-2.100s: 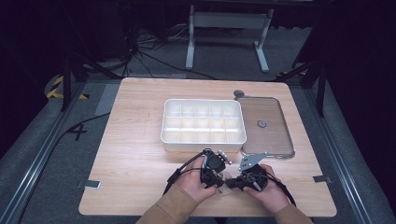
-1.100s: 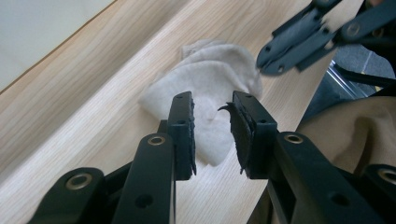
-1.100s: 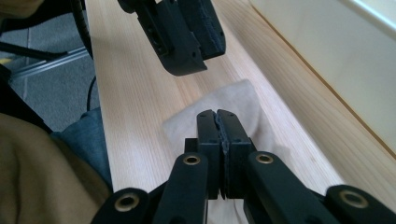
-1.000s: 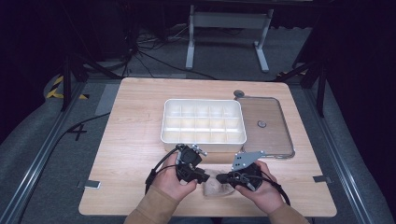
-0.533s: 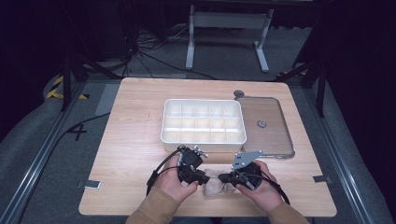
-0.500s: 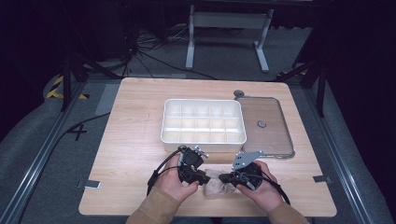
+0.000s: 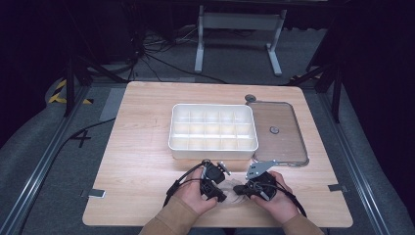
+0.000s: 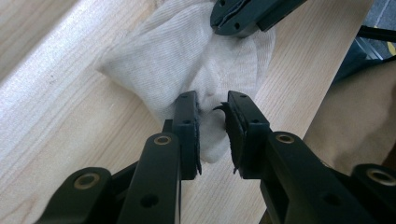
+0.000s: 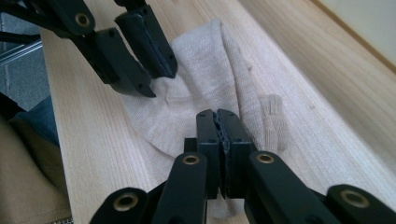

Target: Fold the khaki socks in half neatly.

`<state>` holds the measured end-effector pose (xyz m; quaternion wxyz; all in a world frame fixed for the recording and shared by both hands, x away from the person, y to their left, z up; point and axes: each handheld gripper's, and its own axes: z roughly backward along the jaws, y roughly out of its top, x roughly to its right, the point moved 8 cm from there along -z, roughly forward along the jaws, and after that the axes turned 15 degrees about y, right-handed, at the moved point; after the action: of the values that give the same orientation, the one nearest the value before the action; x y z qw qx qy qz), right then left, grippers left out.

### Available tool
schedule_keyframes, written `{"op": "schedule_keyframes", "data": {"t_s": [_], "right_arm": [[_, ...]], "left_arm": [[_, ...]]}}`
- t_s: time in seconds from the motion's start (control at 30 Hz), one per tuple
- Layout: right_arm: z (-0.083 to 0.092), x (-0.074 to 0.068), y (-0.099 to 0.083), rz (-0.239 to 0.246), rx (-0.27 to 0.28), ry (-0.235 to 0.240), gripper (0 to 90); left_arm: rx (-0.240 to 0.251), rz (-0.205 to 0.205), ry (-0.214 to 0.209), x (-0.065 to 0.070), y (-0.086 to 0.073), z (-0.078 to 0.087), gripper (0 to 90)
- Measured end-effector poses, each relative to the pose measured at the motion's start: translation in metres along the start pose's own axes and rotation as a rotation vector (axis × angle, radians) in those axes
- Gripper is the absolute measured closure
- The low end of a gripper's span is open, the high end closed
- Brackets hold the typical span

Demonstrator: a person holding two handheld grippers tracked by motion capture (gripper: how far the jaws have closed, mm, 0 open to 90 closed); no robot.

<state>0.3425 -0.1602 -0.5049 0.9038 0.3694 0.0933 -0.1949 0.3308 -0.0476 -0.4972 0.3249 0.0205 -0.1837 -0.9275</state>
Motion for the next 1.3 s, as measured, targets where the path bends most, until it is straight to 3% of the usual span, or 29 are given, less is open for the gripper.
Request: {"op": "schedule_keyframes", "data": {"t_s": [0.17, 0.27, 0.33, 0.5, 0.7, 1.0, 1.2, 1.3], "right_arm": [[-0.002, 0.001, -0.002, -0.005, -0.006, 0.006, 89.4], [-0.003, 0.000, -0.002, -0.003, -0.009, 0.007, 89.6], [-0.004, 0.000, -0.002, 0.002, -0.008, 0.008, 89.6], [-0.004, -0.003, -0.003, 0.009, -0.004, 0.007, 89.5], [-0.002, -0.006, -0.003, 0.014, -0.001, 0.005, 89.7], [0.001, -0.004, -0.007, -0.023, -0.013, 0.013, 89.9], [0.001, -0.003, -0.009, -0.023, -0.011, 0.005, 90.0], [0.002, -0.004, -0.008, -0.018, -0.015, -0.004, 90.0]], "left_arm": [[0.045, -0.004, 0.007, -0.001, 0.004, 0.007, 74.8], [0.183, 0.046, 0.040, -0.008, 0.016, 0.016, 76.2], [0.207, 0.066, 0.057, -0.011, 0.019, 0.016, 78.6], [0.179, 0.065, 0.123, -0.017, 0.021, 0.005, 82.2], [0.137, 0.102, 0.156, -0.023, 0.021, -0.008, 87.3], [0.113, 0.126, 0.146, -0.026, 0.018, -0.015, 89.3], [0.131, 0.117, 0.155, -0.026, 0.018, -0.012, 87.4], [0.161, 0.128, 0.137, -0.028, 0.018, -0.005, 85.1]]}}
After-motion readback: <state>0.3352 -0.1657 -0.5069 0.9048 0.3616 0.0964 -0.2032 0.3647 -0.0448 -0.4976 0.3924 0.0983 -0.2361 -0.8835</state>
